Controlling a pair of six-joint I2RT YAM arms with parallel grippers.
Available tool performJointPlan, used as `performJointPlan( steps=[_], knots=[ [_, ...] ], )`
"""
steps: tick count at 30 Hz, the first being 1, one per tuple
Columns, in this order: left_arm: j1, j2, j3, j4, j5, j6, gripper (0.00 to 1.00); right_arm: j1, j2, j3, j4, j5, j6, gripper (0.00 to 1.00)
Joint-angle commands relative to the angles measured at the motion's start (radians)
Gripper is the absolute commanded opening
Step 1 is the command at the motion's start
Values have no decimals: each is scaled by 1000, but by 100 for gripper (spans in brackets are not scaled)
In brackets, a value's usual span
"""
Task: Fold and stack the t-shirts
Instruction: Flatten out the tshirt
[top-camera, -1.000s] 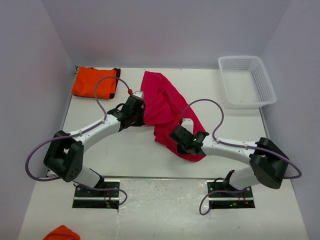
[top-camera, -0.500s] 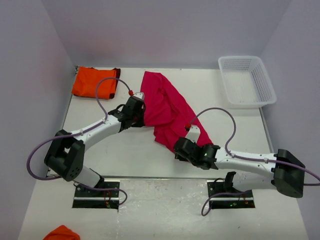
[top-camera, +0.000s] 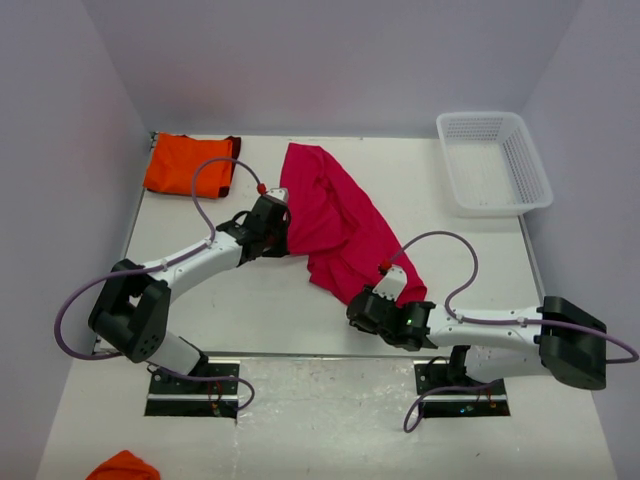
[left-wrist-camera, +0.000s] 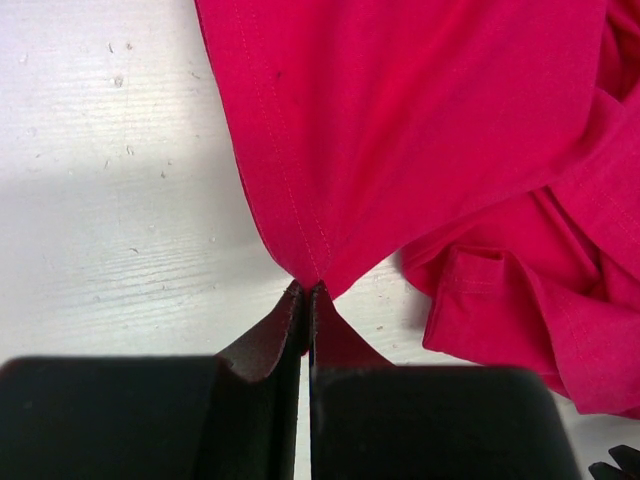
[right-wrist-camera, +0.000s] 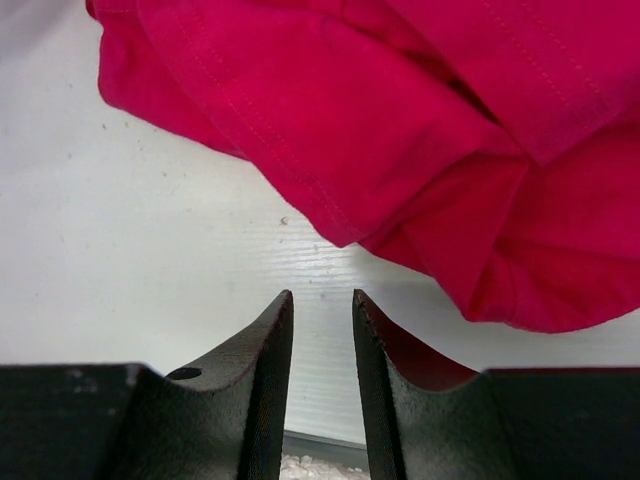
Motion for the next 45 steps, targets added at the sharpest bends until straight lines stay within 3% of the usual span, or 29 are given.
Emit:
performJointPlan(
  steps=[1, 17, 45],
  knots=[
    [-5, -23, -5, 35, 10, 17, 0, 1, -3, -18, 5, 87, 70, 32],
    [-11, -41, -13, 27, 10, 23, 0, -101, 72, -20, 90, 61, -10, 31],
    [-11, -34, -14, 37, 19, 27, 0, -115, 119, 66, 120, 37, -136, 31]
  ],
)
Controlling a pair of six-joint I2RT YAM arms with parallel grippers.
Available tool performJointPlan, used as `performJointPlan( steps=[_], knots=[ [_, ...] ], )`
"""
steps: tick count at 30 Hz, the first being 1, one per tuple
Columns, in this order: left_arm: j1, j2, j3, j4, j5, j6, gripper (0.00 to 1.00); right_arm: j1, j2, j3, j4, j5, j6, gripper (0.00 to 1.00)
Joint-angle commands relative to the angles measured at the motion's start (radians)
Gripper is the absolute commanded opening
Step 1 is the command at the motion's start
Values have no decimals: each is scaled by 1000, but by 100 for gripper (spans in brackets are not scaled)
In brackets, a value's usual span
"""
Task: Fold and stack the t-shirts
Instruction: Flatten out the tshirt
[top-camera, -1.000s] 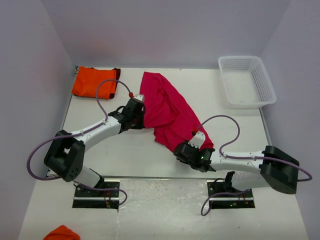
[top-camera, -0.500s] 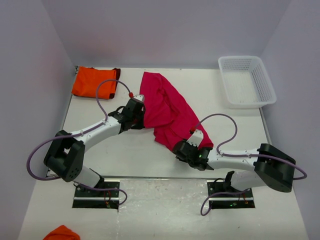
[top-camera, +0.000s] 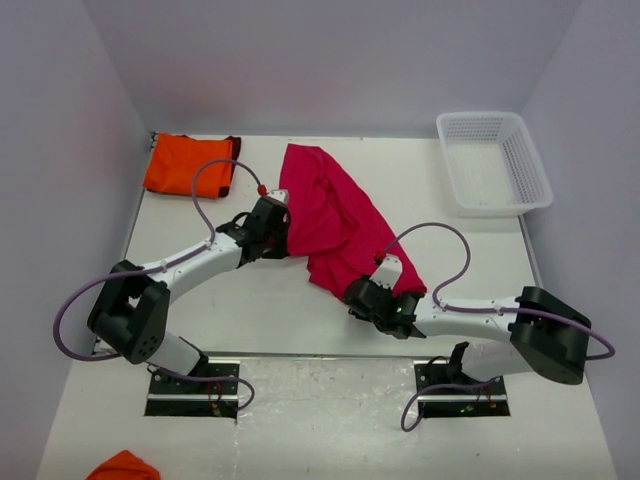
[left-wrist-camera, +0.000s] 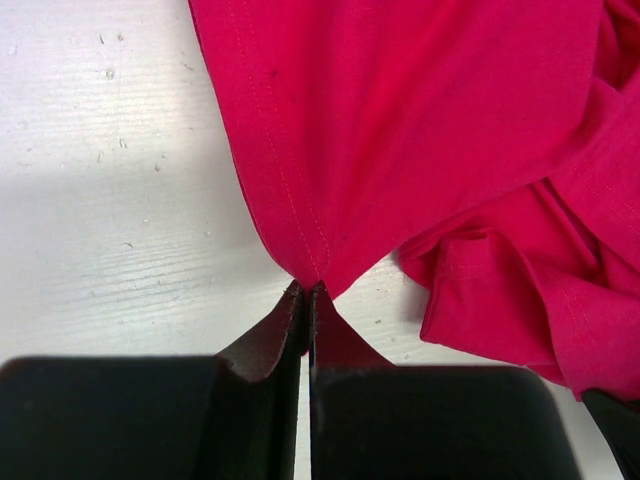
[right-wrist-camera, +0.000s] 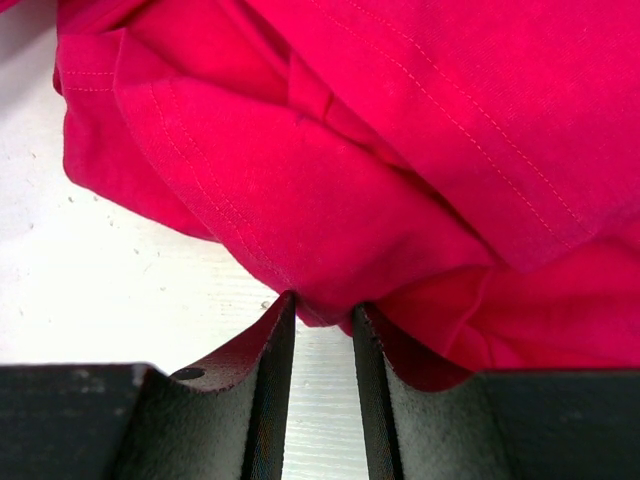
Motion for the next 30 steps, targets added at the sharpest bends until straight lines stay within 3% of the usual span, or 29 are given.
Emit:
performJointPlan(
  steps=[1, 30],
  knots=[
    [-5, -28, -4, 35, 13, 27, 0, -4, -2, 48, 14, 23, -24, 31],
    [-5, -20, -13, 42, 13, 27, 0, 58, 64, 151, 12, 14, -74, 32]
  ],
)
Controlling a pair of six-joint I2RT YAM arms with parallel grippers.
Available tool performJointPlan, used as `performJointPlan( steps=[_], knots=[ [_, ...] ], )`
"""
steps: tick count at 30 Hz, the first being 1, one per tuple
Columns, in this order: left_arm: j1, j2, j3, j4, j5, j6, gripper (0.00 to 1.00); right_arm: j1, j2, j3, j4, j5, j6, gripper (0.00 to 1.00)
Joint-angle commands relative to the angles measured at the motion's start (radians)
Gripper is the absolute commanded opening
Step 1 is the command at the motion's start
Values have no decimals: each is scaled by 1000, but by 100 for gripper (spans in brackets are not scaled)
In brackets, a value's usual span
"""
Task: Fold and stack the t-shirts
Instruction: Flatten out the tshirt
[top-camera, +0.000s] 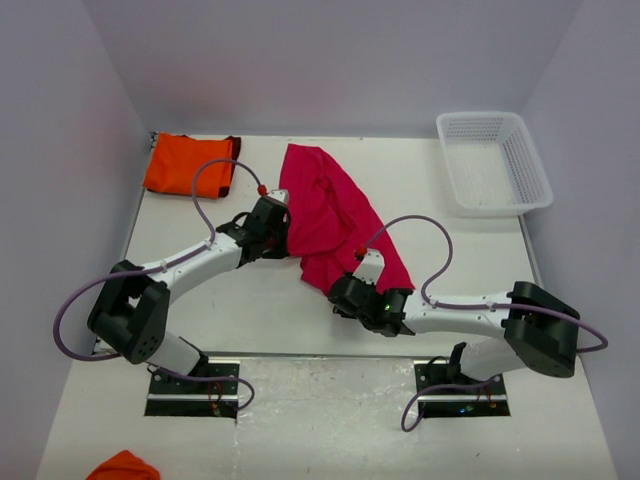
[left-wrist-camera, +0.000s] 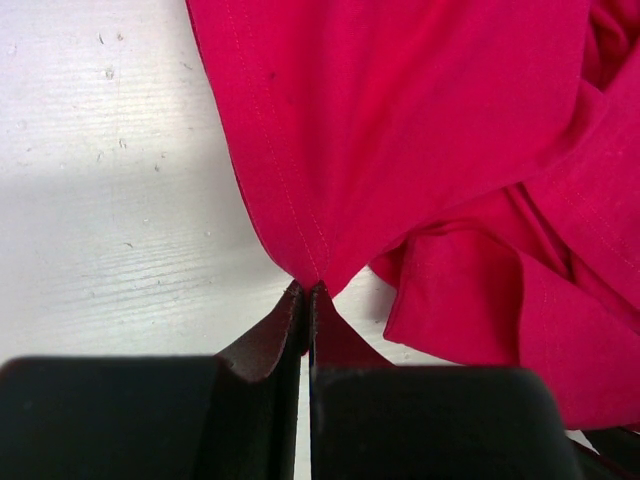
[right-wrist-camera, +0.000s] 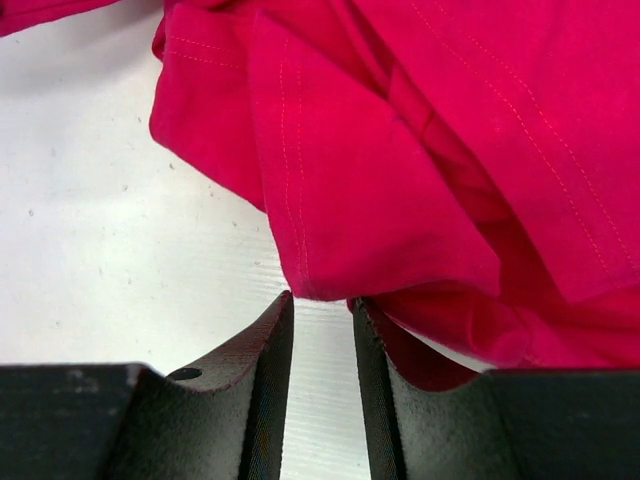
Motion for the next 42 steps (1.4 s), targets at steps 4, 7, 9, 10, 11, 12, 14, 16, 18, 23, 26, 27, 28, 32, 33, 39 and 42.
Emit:
performJointPlan(
  steps=[4, 7, 9, 10, 11, 12, 14, 16, 18, 23, 26, 27, 28, 32, 33, 39, 42],
  knots=[
    [-5, -26, -16, 42, 11, 25, 0, 6, -3, 37, -13, 35, -4, 36],
    [-5, -26, -16, 41, 14, 25, 0, 3, -12, 33, -18, 45, 1, 37],
    [-4, -26, -17, 44, 14, 25, 0, -5, -12, 31, -25, 48, 4, 37],
    [-5, -28, -17, 44, 16, 25, 0, -7, -14, 29, -27, 50, 4, 37],
    [-5, -28, -17, 44, 16, 25, 0, -8, -11, 28, -29, 50, 2, 37],
    [-4, -31, -19, 44, 16, 25, 0, -8, -8, 32, -32, 50, -9, 37],
    [-5, -31, -19, 45, 16, 25, 0, -5, 3, 52, -41, 47, -19, 37],
    [-5, -24, -19, 47, 16, 25, 0, 13, 24, 68, -48, 54, -50, 37],
    [-4, -21, -19, 48, 21, 24, 0, 32, 46, 109, -68, 65, -71, 37],
    [-4, -26, -19, 48, 22, 25, 0, 27, 103, 167, -111, 70, -98, 38],
    [-5, -29, -19, 45, 22, 25, 0, 19, 116, 189, -130, 70, -118, 38],
    [-5, -29, -19, 45, 21, 27, 0, 19, 116, 189, -130, 64, -118, 38],
    [-5, -29, -19, 45, 19, 27, 0, 19, 116, 184, -127, 62, -116, 38],
    [-5, -23, -19, 48, 24, 25, 0, 16, 126, 165, -115, 45, -99, 38],
    [-4, -23, -20, 47, 24, 25, 0, 15, 126, 160, -110, 38, -101, 38],
    [-5, -21, -23, 50, 28, 25, 0, 18, 172, 152, -130, 35, -118, 38],
    [-5, -29, -23, 48, 28, 27, 0, 15, 216, 177, -154, 50, -142, 38]
  ],
)
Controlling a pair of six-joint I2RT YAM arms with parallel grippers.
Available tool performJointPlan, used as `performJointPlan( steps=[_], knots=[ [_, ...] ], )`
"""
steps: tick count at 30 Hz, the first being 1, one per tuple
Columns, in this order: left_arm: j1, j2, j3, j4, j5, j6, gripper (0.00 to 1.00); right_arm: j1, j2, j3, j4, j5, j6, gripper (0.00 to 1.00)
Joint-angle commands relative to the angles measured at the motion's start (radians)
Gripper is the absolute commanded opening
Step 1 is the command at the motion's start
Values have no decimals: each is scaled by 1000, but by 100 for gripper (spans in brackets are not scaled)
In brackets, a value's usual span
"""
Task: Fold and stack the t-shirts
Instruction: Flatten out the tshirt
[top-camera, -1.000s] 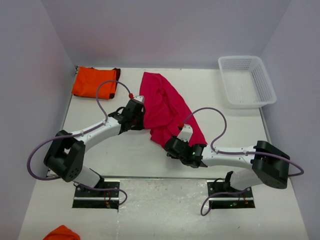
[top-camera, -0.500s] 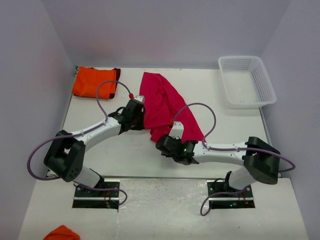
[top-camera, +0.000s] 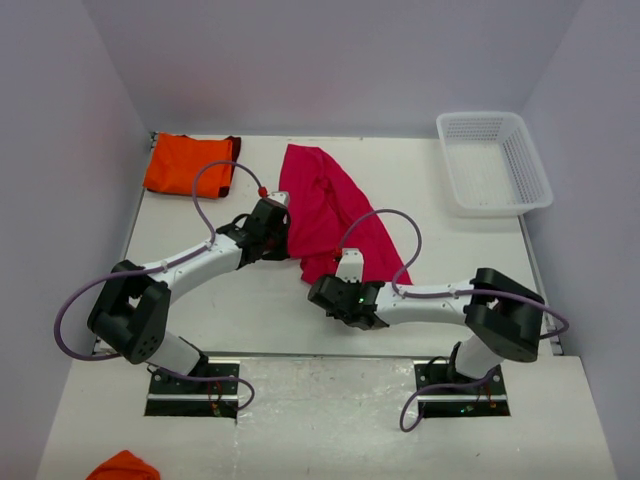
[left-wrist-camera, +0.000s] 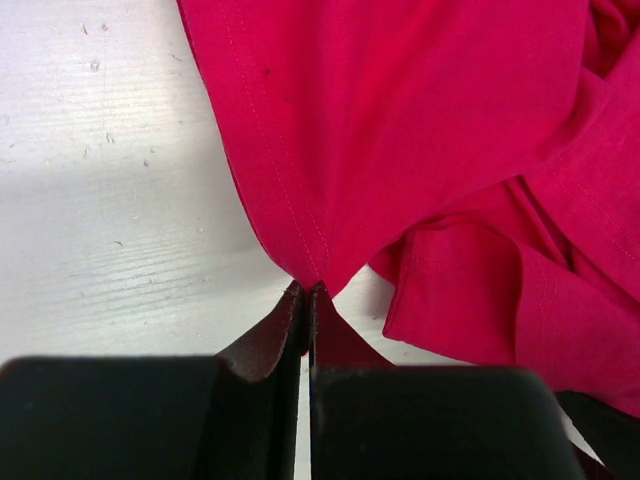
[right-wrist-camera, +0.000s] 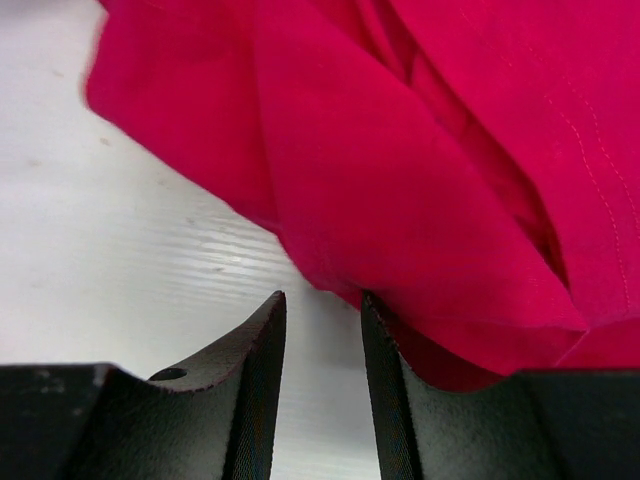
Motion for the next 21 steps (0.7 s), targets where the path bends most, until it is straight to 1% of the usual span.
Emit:
performJointPlan(
  steps=[1, 3, 6, 13, 21],
  knots=[
    [-5, -31, -8, 34, 10, 26, 0, -3, 51, 46, -68, 45, -36, 38],
    [-5, -35, -7, 34, 10, 27, 0, -3, 89, 69, -117, 79, -49, 38],
    [-4, -32, -7, 34, 10, 26, 0, -12, 100, 91, -144, 106, -67, 38],
    [-5, -26, -1, 35, 20, 26, 0, -38, 89, 92, -122, 99, -105, 37],
    [-4, -26, -1, 34, 20, 27, 0, -45, 94, 143, -116, 112, -156, 37]
  ],
)
